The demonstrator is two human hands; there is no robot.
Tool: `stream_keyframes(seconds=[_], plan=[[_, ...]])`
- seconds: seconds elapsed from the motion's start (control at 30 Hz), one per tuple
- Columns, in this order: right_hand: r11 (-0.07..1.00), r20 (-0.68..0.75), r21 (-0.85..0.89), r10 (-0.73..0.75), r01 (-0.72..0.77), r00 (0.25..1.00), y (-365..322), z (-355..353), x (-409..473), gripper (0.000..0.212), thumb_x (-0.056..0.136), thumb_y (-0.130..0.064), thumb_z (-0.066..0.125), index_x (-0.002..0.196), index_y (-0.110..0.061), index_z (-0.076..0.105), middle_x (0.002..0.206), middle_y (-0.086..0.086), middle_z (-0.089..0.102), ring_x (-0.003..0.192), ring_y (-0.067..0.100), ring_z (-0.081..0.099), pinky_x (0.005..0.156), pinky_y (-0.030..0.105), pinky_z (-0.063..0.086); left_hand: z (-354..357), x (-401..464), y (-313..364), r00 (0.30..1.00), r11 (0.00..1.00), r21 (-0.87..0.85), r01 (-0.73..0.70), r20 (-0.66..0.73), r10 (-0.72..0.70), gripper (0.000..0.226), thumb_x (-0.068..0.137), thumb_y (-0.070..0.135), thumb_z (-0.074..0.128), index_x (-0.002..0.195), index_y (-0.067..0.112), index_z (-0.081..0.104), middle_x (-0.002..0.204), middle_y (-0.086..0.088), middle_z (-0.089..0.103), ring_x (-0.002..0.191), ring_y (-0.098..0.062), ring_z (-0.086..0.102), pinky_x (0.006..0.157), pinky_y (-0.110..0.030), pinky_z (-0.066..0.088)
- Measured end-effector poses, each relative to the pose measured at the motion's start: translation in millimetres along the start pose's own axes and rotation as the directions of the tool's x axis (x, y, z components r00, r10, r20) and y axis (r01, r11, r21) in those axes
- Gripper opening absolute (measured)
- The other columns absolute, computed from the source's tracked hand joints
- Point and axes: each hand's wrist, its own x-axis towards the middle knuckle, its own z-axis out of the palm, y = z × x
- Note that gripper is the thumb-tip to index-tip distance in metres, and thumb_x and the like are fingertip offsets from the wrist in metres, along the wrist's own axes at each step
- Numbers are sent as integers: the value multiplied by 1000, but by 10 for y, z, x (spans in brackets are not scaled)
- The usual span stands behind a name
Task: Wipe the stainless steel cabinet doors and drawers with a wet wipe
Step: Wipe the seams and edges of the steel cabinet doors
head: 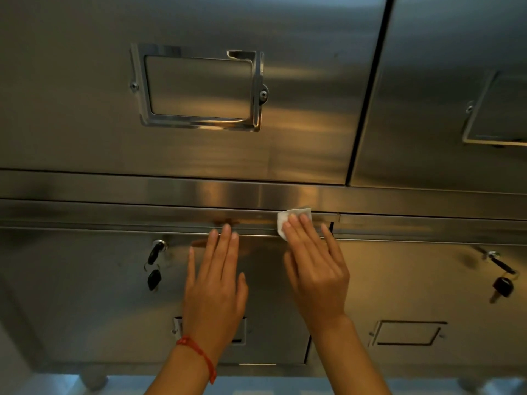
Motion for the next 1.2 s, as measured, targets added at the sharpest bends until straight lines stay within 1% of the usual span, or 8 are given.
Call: stream_keyframes(seconds=[0.13, 0.33, 0.5, 0.63, 0.77, 0.83, 1.0, 1.2], plan=[[998, -4, -12, 65, -65, 998, 132, -69, -68, 29, 93, -10, 49, 117, -2, 62, 125, 12, 59, 119, 23, 55, 101, 41, 41, -6, 7, 5, 1000, 1000, 1, -1, 8, 1, 55, 83, 24, 36, 128, -5, 51, 136, -22, 47, 125, -40, 42, 95, -64, 32], [989, -54, 9, 148, -148, 988, 237, -92, -124, 29, 90, -7, 52, 116, 1, 62, 122, 15, 60, 115, 27, 57, 94, 47, 48, -18, 1, -7, 1000, 1000, -15, -1, 19, 1, 57, 83, 26, 38, 130, -3, 48, 139, -19, 44, 128, -38, 38, 99, -63, 28], [986, -78, 30, 168, -167, 983, 126, -44, -96, 29, 87, -4, 55, 113, 4, 64, 121, 17, 60, 116, 29, 56, 97, 42, 45, -30, 0, -6, 999, 998, -55, 11, 37, -9, 59, 83, 30, 37, 134, 1, 43, 142, -15, 41, 131, -31, 37, 110, -54, 22], [995, -36, 40, 91, -90, 995, -42, 8, -2, 31, 87, -5, 55, 115, 1, 63, 123, 15, 60, 117, 26, 56, 99, 41, 44, -43, 4, -6, 999, 998, -56, 7, 34, -5, 58, 83, 28, 37, 133, 0, 45, 142, -14, 40, 135, -26, 32, 106, -54, 27], [999, -2, 21, 50, -50, 999, -82, 9, 31, 30, 88, -6, 53, 116, -1, 64, 124, 13, 60, 118, 24, 55, 100, 41, 44, -61, 18, -9, 999, 1000, 2, -19, 34, 19, 58, 82, 27, 37, 129, -3, 51, 137, -18, 46, 127, -35, 40, 97, -63, 30], [998, 3, 10, 59, -59, 998, -34, -14, 7, 31, 89, -6, 51, 116, -1, 63, 125, 13, 59, 119, 24, 55, 100, 42, 43, -85, 22, -27, 998, 999, 17, -31, 57, 30, 57, 82, 27, 36, 129, -2, 51, 138, -18, 46, 126, -35, 41, 96, -64, 31], [985, -36, 52, 166, -164, 985, -176, 9, -2, 31, 87, -4, 52, 115, 2, 63, 122, 16, 60, 118, 29, 55, 98, 41, 44, -148, 38, -78, 995, 999, -20, -39, 91, 41, 56, 82, 26, 36, 129, 0, 53, 138, -15, 48, 125, -35, 45, 93, -64, 40], [995, 16, 58, 78, -79, 997, -336, 46, 115, 32, 86, -3, 51, 115, 1, 64, 123, 15, 60, 116, 27, 56, 102, 37, 39, -185, 35, -78, 991, 999, 9, -42, 131, 41, 57, 82, 26, 35, 129, 0, 53, 138, -15, 47, 125, -34, 46, 92, -66, 39]])
